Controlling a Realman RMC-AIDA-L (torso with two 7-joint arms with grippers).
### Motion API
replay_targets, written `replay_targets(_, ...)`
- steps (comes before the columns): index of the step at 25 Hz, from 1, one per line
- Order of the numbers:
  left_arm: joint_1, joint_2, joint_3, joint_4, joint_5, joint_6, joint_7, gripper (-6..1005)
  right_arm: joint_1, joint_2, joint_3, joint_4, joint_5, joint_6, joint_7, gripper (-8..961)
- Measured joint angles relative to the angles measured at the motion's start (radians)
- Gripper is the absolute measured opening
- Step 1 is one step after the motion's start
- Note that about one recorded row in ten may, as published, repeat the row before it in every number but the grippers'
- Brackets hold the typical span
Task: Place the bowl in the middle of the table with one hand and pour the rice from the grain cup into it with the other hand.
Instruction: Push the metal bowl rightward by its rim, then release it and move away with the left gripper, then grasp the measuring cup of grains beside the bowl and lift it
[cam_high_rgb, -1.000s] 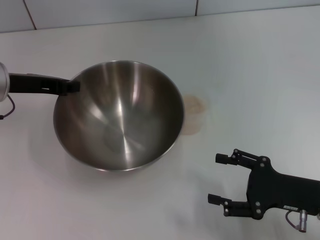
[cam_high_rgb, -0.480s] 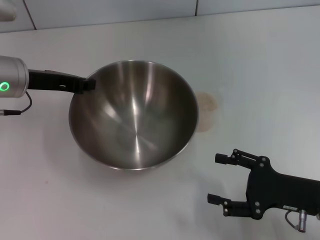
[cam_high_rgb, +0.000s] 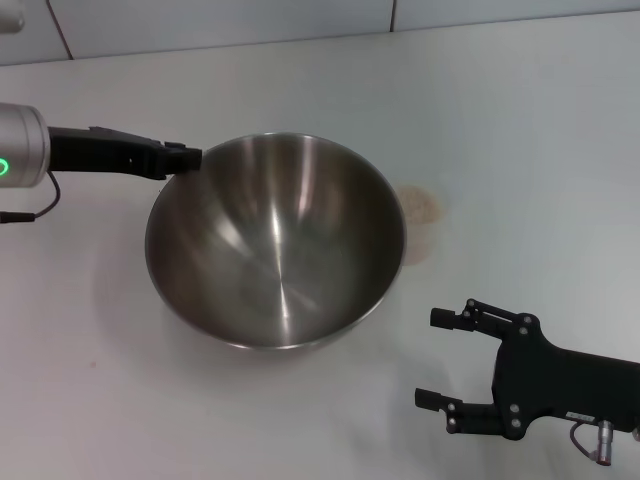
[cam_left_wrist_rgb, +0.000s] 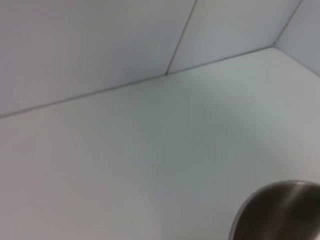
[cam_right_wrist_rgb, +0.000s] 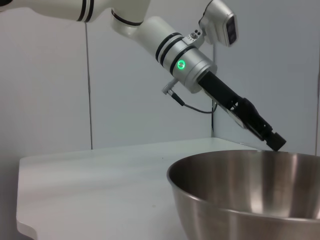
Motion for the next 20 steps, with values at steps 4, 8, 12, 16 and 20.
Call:
replay_targets(4,0.023,0.005,-0.007,0.066,-0.005,0.009,0.027,176,-0.001,0.000,0.013,0.003,0.001,0.004,0.000,759)
replay_targets(8,0.127,0.002,-0.006,0.244,-0.060,0.069,0.178,335,-0.013,0.002,0.123,0.025,0.009,0.038,0.001,757)
replay_targets(12,0.271,0.004,0.007,0.402,-0.209,0.209,0.432,502,-0.025,0.003,0.331,0.066,0.009,0.083,0.002,754)
replay_targets(16,0.358,0.006,-0.027,0.448,-0.305,0.386,0.601,772,-0.022,0.003,0.565,0.122,0.010,0.166,0.002,752)
replay_targets(20,0.374,0.006,-0.106,0.373,-0.333,0.502,0.683,807,0.014,0.003,0.609,0.146,0.010,0.257,0.002,750)
